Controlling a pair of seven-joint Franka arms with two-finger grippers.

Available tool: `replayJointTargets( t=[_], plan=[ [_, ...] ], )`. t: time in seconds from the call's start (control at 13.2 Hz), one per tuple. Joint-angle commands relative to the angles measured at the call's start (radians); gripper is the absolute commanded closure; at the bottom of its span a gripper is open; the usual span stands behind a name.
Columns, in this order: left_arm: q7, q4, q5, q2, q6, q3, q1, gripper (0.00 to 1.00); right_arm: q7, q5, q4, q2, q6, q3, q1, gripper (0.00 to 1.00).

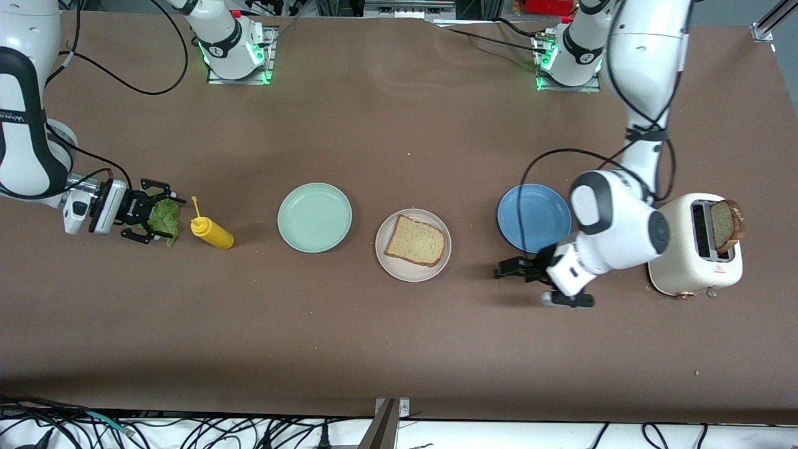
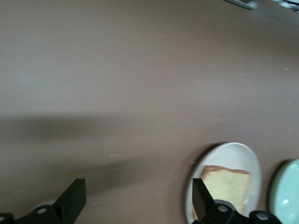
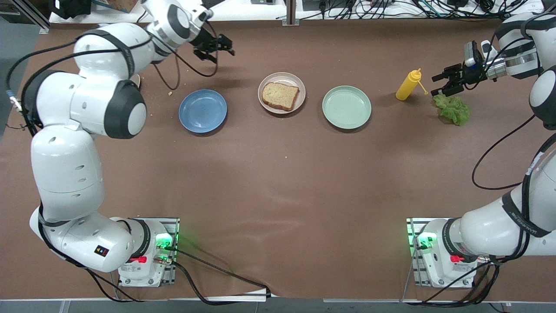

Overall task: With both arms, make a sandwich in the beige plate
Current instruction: 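Grasp the yellow bottle with the right gripper while the left gripper withdraws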

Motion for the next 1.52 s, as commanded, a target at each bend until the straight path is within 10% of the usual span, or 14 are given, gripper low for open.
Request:
replayJointTargets(
  t=[0.0,0.83,0.91,1.29,1.44],
  plan=[
    [-0.027,-0.038,0.153,-0.069,-0.061,-0.009,0.082,0.00,-0.071,0.080,0.003,0.043,-0.016,0.007,-0.005,0.01],
    [-0.125,0.006,0.477,-0.200,-0.189,0.022,0.163,0.00,-0.122,0.229,0.011,0.112,-0.019,0.064,0.015,0.01],
    [-0.145,0.010,0.507,-0.203,-0.189,0.019,0.163,0.00,-0.134,0.233,0.013,0.113,-0.013,0.071,0.015,0.07],
    [-0.165,0.135,0.593,-0.209,-0.305,0.019,0.157,0.00,-0.161,0.229,0.055,0.116,-0.002,0.076,0.033,1.00],
    [-0.158,0.137,0.699,-0.212,-0.313,0.014,0.152,0.00,-0.156,0.218,0.089,0.116,0.018,0.073,0.058,1.00]
  ],
)
